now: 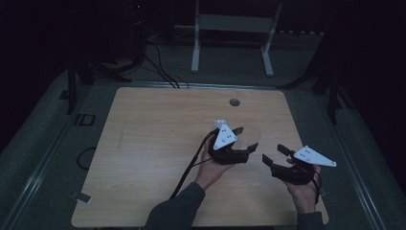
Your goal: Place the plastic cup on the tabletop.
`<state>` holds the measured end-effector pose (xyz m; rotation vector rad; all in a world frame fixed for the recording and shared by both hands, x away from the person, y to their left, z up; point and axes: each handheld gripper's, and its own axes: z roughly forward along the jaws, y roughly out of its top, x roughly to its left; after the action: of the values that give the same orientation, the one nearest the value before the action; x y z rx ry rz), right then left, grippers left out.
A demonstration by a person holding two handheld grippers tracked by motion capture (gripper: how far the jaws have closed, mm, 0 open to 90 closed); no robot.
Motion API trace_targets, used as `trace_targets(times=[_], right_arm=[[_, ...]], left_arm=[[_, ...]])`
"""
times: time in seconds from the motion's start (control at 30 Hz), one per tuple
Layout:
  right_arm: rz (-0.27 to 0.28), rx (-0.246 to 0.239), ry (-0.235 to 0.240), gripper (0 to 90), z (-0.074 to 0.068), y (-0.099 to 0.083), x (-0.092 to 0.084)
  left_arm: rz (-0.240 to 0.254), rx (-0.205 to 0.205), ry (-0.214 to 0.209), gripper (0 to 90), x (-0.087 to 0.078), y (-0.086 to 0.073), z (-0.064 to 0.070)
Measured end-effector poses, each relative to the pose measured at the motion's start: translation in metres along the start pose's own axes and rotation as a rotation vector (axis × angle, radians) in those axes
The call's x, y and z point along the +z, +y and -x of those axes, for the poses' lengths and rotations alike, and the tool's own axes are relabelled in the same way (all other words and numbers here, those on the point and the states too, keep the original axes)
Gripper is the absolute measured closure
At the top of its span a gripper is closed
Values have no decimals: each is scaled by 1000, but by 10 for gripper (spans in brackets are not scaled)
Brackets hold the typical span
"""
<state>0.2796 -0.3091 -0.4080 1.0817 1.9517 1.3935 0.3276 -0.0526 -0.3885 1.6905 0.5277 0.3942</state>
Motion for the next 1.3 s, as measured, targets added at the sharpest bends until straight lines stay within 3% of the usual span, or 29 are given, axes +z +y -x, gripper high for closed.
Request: trace_targets(times=[1.3], right_arm=[[14, 8, -13, 256, 5, 0, -6]], left_arm=[[-5, 4, -8, 298, 8, -13, 5]])
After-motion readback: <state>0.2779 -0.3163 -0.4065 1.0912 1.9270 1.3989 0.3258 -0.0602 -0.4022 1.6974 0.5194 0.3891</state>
